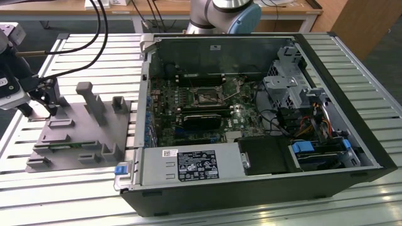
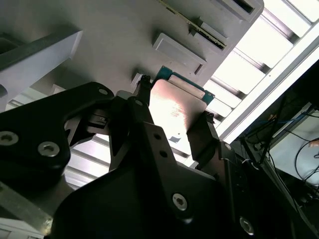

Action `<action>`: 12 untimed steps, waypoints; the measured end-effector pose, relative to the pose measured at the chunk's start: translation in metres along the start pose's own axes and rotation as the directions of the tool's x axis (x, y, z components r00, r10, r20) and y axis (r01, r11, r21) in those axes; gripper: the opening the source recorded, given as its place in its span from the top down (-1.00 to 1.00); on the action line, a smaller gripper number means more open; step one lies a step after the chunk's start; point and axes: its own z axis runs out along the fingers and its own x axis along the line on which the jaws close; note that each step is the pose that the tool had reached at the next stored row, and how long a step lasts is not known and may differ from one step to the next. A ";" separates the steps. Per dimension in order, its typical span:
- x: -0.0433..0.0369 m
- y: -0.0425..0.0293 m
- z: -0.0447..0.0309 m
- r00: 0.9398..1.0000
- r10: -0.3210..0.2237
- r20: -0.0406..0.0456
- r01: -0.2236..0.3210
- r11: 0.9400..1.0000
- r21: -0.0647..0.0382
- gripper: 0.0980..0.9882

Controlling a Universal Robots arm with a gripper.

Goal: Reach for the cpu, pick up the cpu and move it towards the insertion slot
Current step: 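Pick up the cpu and move it towards the insertion slot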

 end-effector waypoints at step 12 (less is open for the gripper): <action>0.0001 0.0002 -0.0045 1.000 0.000 0.000 0.000 1.000 0.000 0.00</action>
